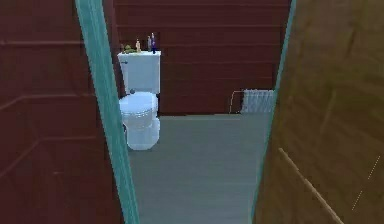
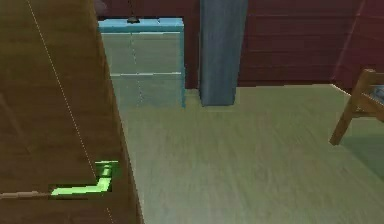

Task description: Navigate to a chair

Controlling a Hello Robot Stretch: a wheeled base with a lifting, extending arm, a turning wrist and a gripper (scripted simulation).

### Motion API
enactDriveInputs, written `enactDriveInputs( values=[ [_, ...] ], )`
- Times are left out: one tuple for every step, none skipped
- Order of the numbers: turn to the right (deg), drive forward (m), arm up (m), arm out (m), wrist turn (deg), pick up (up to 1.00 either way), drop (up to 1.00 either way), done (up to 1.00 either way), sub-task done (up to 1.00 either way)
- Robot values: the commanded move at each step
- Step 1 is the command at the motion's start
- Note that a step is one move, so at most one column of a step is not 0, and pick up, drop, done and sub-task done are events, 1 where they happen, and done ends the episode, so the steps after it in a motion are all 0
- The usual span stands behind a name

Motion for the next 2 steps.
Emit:
enactDriveInputs(
  values=[
    [0.0,1.0,0.0,0.0,0.0,0.0,0.0,0.0,0.0],
    [0.0,0.5,0.0,0.0,0.0,0.0,0.0,0.0,0.0]
  ],
)
